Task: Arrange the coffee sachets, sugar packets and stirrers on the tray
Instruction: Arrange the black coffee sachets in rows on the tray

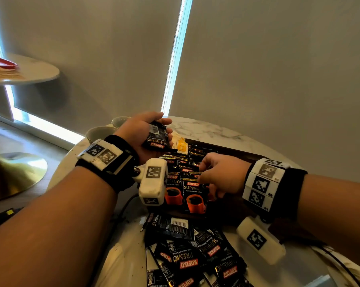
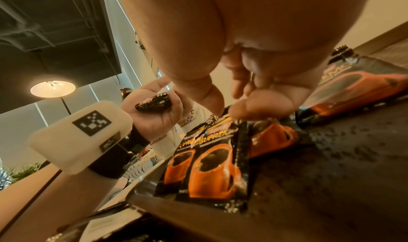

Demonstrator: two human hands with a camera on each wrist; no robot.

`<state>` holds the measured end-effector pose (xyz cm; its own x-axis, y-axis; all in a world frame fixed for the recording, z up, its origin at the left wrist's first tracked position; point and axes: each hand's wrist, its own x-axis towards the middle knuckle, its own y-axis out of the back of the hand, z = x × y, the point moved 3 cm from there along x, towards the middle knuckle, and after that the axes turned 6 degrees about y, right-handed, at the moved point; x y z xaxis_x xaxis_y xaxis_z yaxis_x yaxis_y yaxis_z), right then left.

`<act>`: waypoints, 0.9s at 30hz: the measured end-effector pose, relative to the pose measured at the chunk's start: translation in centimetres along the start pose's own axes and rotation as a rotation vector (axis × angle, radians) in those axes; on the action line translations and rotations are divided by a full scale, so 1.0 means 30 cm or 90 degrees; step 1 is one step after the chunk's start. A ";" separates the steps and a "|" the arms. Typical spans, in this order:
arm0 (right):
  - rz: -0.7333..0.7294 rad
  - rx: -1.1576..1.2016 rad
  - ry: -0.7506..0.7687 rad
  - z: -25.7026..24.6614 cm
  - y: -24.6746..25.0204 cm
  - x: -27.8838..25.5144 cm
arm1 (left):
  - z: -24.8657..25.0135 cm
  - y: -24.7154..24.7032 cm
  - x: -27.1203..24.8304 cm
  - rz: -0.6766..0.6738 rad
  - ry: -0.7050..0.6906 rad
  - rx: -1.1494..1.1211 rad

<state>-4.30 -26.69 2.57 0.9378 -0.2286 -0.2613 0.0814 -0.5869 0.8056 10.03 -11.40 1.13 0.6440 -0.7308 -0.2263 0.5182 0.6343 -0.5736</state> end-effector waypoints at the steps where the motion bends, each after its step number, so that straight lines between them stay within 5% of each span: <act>1: 0.019 -0.025 -0.003 0.005 0.008 -0.001 | 0.000 0.001 0.001 0.002 -0.001 -0.001; 9: -0.005 -0.026 -0.074 0.034 -0.003 -0.042 | -0.001 0.001 0.000 -0.001 0.000 -0.004; 27: -0.053 -0.002 -0.036 -0.049 -0.079 -0.032 | 0.000 -0.001 -0.005 0.010 -0.007 -0.003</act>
<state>-4.89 -23.95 1.69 0.9072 -0.2221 -0.3572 0.1596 -0.6039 0.7809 9.92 -11.31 1.19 0.6579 -0.7182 -0.2266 0.5060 0.6444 -0.5734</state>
